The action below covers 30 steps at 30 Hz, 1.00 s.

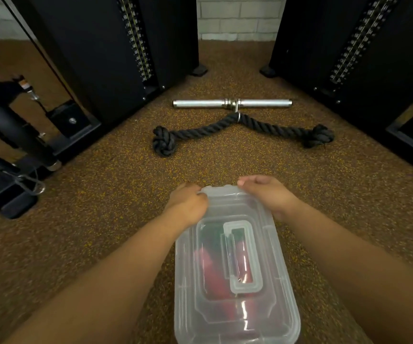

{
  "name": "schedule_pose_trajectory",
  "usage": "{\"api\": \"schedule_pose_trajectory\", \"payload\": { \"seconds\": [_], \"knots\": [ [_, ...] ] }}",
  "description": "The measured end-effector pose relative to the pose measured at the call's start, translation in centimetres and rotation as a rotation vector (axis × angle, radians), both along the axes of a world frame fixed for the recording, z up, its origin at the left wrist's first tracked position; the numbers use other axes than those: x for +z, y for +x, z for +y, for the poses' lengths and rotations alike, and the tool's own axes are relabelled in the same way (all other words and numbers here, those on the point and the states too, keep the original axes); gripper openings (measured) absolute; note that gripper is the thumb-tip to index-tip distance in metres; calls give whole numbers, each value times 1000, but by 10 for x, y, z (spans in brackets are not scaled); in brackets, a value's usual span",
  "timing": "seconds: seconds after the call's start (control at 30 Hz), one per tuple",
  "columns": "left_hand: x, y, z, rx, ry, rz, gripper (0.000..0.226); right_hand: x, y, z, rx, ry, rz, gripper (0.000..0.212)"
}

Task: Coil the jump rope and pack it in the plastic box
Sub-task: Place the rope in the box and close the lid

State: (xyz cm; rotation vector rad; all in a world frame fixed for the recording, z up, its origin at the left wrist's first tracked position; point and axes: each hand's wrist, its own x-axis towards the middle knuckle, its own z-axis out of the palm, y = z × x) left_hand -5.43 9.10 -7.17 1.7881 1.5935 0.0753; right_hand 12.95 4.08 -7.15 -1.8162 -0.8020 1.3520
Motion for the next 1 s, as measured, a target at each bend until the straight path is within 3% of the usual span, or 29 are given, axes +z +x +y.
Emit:
{"api": "schedule_pose_trajectory", "payload": {
  "seconds": [0.23,0.43,0.57,0.63,0.73,0.93,1.0],
  "knots": [
    [1,1,-3,-13,34,2,44,0,1,8,139,-108,-50,21],
    [8,6,-4,-59,39,53,44,-7,9,5,104,-128,15,33],
    [13,15,3,-106,-39,44,66,-14,11,2,49,-69,91,39],
    [12,16,5,-153,-57,23,75,-16,16,-2,123,-49,94,41],
    [7,14,6,-187,-64,-101,60,-13,22,-9,305,-28,26,39],
    [-7,11,-3,-107,91,-265,41,-9,20,-12,330,54,-202,61],
    [-9,11,-9,-64,161,-281,37,-8,17,-15,333,99,-278,47]
  ]
}}
